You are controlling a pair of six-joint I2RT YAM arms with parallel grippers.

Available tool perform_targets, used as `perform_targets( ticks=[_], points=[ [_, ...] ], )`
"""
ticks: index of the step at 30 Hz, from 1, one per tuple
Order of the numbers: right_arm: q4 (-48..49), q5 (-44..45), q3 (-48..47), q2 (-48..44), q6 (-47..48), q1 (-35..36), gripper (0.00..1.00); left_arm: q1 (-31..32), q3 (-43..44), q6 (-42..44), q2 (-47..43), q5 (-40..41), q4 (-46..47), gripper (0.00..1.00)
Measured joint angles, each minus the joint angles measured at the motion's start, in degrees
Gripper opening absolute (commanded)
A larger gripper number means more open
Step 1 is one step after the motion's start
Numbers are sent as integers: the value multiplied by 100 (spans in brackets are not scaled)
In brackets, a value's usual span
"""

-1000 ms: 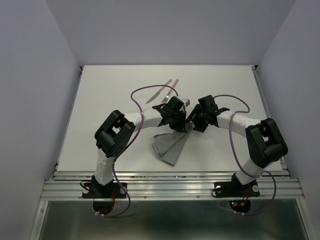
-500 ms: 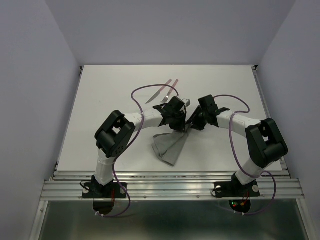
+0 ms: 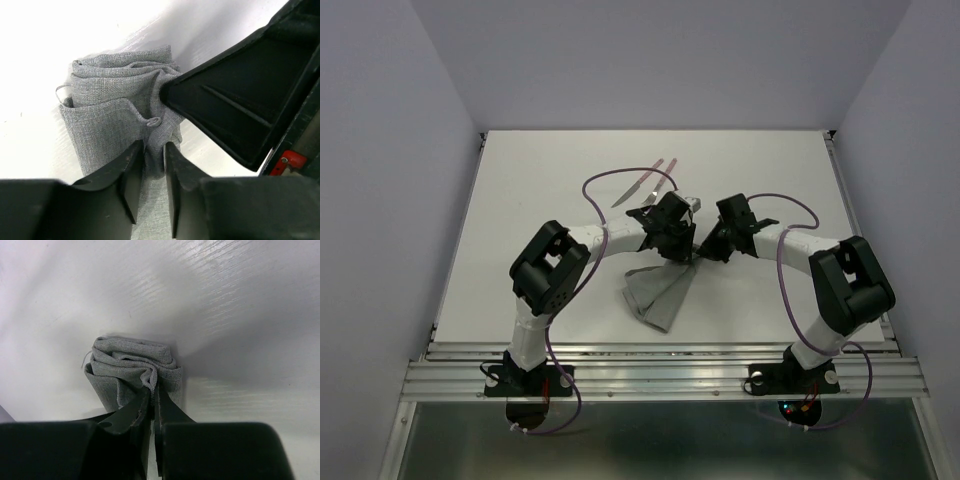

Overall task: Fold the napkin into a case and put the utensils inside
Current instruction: Pick up the smaller rectangle-folded napkin from the center of the board.

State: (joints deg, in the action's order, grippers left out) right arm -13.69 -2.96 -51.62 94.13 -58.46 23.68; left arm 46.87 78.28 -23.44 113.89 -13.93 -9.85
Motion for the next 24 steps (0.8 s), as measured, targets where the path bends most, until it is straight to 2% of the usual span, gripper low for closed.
perform_targets(
  ticks=[3, 14, 15, 18, 21, 23, 24],
  points=[
    [4, 4, 4, 20, 2, 0, 2, 0, 13, 15, -2, -39, -42, 49],
    [52, 17, 4, 173, 4, 0, 1, -37, 17, 103, -450, -57, -356, 50],
    [68, 17, 4, 181, 4, 0, 1, -61, 11, 114, -538, -57, -369, 57],
    [90, 17, 4, 190, 7, 0, 1, -136, -48, 146, -778, -55, -376, 59],
    [90, 17, 4, 190, 4, 0, 1, -291, -260, 157, -1060, -39, -367, 58],
    [90, 17, 4, 190, 4, 0, 1, -435, -446, 153, -1211, -20, -369, 55],
    [92, 17, 4, 190, 7, 0, 1, -533, -553, 151, -1283, 4, -382, 49]
  ],
)
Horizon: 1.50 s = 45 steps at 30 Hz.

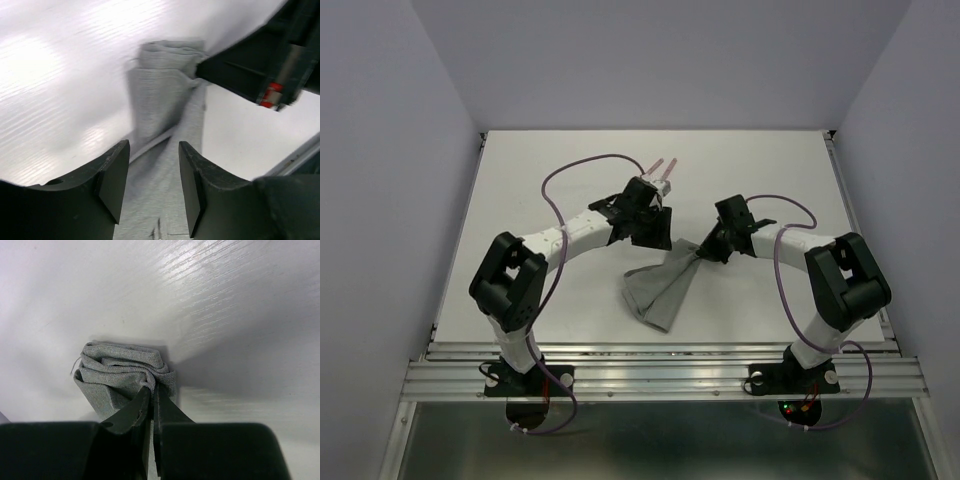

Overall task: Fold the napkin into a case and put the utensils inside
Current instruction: Pick up the smaller rectangle-folded napkin from the center of the board.

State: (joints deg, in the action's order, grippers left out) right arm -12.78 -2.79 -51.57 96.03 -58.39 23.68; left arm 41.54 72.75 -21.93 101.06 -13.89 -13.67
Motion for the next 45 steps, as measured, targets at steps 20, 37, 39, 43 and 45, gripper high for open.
perform_targets(
  ticks=[20, 37, 39, 43, 45],
  points=[
    [92, -31, -2, 52, 11, 0, 1, -1084, -1843, -551, -354, 83, 184, 24],
    [177, -94, -116, 195, -37, -81, 1, -1115, -3182, -813, -1207, -1414, 905, 24],
    [175, -94, -122, 203, -52, -85, 1, -1115, -3281, -846, -1364, -1550, 966, 24],
    [175, -98, -122, 205, -74, -85, 1, -1113, -3410, -931, -1602, -1786, 1150, 24],
    [175, -98, -122, 205, -92, -85, 1, -1099, -3469, -986, -1694, -1899, 1268, 24]
  ],
)
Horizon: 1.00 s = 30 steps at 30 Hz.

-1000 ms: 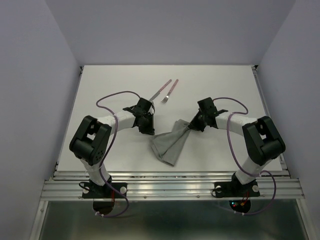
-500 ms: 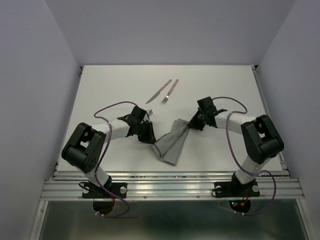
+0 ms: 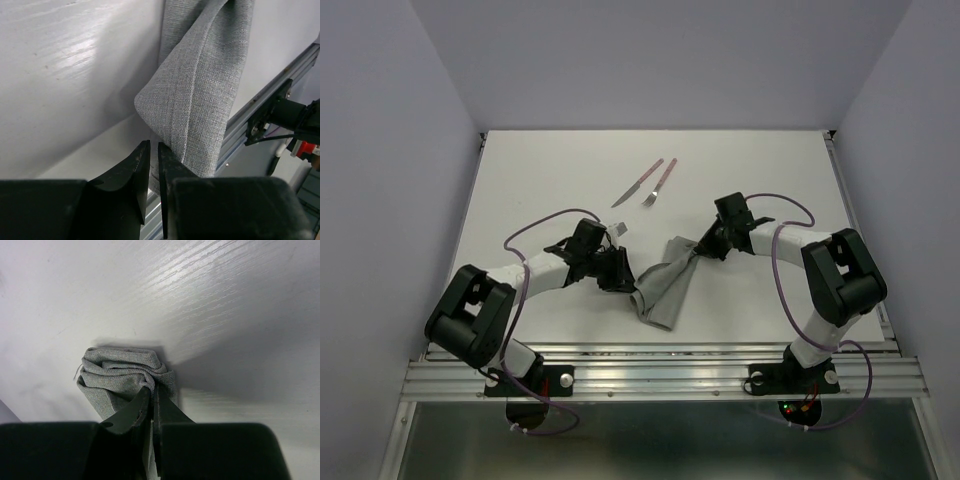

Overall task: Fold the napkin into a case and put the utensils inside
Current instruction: Pick up the smaller rectangle-folded napkin from the center of the board.

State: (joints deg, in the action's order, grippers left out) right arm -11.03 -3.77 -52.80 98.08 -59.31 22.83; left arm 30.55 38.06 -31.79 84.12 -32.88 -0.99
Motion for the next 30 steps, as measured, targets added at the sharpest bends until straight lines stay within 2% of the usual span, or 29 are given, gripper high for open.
perform_targets(
  ticks=[8, 17, 21, 25, 30],
  points=[
    [2, 0, 0, 7, -39, -2, 1, 129, -24, -149, -42, -251, 304, 24],
    [0, 0, -7, 11, -50, -2, 1, 761, -17, -166, -50, -282, 404, 24],
    [0, 0, -7, 11, -48, -2, 1, 1014, 219, 37, -90, -116, -2, 24],
    [2, -11, -9, 15, -46, -2, 1, 1021, 721, 385, -210, 398, -625, 23],
    [2, -42, -9, 20, -39, -17, 1, 938, 1032, 586, -435, 793, -837, 13]
  ],
)
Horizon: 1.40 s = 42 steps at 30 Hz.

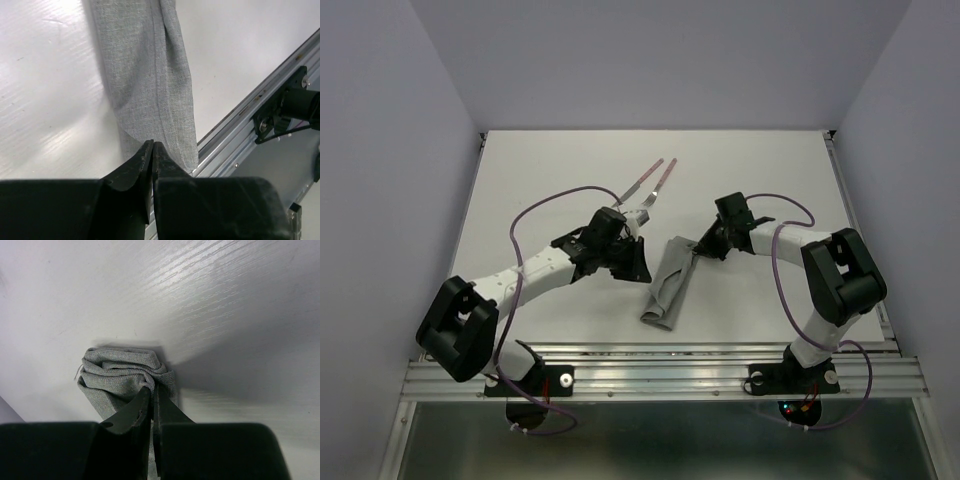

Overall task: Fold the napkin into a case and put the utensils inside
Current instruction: Pick up the smaller rectangle-folded napkin from the center of the board.

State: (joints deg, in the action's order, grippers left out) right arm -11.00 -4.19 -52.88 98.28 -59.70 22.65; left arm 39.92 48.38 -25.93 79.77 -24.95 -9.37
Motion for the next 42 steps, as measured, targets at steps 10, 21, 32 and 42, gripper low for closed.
perform_targets(
  ticks=[10, 21, 32, 42],
  points=[
    [7, -39, 0, 2, 76, -11, 1, -136, 2, -44, 175, 337, 173, 0],
    [11, -68, -11, 13, 103, -15, 4, 280, -120, -149, 588, 116, 459, 0],
    [11, -81, -13, 0, 105, -15, 25, 577, -199, -177, 929, 4, 713, 0],
    [-393, 282, -7, -588, 372, -15, 56, 651, -164, -151, 1241, 35, 702, 0]
  ],
)
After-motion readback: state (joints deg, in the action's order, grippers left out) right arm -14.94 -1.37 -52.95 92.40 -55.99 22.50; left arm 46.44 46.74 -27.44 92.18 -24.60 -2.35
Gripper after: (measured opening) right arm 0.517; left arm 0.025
